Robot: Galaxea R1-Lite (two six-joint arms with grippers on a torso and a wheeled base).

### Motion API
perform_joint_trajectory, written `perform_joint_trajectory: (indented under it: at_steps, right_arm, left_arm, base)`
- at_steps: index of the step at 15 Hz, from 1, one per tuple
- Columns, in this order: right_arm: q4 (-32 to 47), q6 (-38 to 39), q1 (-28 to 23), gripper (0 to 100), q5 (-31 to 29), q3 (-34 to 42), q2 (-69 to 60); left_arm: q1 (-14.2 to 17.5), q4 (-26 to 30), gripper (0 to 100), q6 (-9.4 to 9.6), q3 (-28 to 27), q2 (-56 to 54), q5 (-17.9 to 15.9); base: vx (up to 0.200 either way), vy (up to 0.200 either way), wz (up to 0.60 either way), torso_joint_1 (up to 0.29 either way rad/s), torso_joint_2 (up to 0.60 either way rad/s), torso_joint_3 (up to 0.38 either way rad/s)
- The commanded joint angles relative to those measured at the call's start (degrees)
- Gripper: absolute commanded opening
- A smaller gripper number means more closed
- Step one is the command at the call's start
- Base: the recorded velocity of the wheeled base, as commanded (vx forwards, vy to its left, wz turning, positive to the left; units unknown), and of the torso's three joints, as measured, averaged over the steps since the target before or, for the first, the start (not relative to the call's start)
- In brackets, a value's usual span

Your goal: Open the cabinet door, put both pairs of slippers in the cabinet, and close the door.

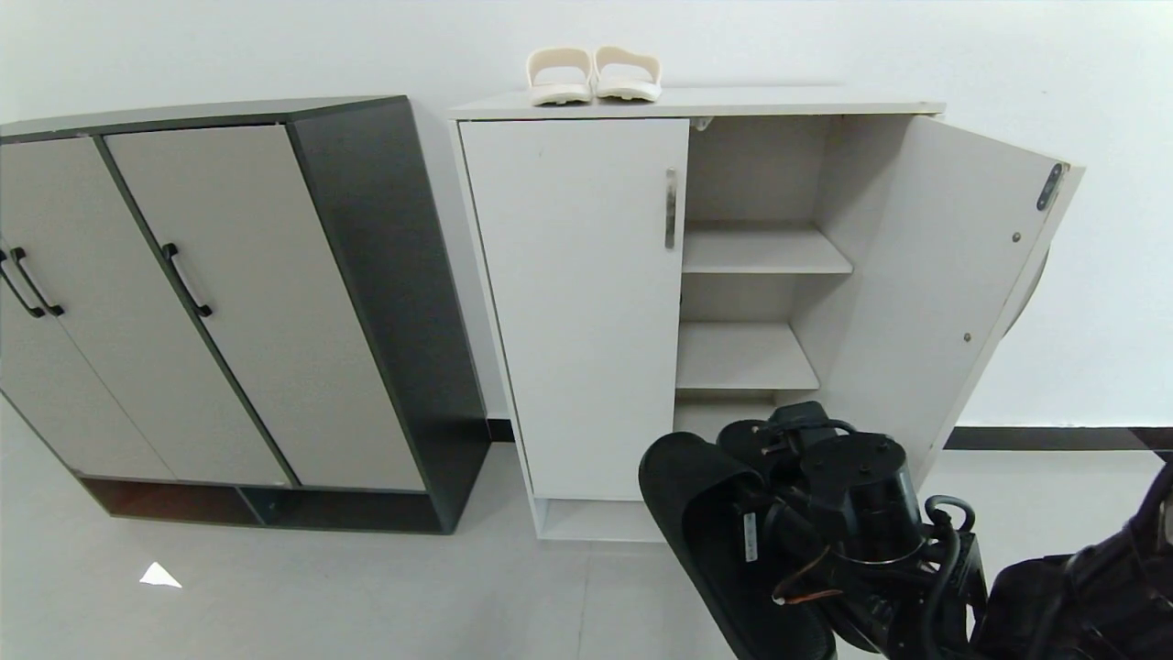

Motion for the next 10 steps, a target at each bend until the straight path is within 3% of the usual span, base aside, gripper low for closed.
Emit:
perform_joint_trajectory:
  at_steps: [1,4,6,10]
  right_arm:
    - [0.2,0.0,0.0,0,-0.6,-2.9,1.0]
    - [1.7,0.0,-0.3,0,-6.3,-12.8,6.0]
    - [8.7,1.2,-0.6,0,-8.4,-20.3,8.7]
    - [10.7,3.3,-0.5,0,-14.4,-24.2,10.9]
  left_arm:
    - [0.0,0.0,0,-0.05,0.1,-0.2,0.0]
    - [0.0,0.0,0,-0.05,0.1,-0.2,0.0]
    - [0.0,0.0,0,-0.05,0.1,-0.2,0.0]
    - [0.0,0.0,0,-0.14,0.1,-0.2,0.1]
  base:
    - [0.0,0.0,0.0,0.0,0.0,0.0]
    - [0.0,0.0,0.0,0.0,0.0,0.0]
    - [0.0,0.0,0.0,0.0,0.0,0.0]
    - [0.0,-0.2,0.0,0.002,0.0,0.001]
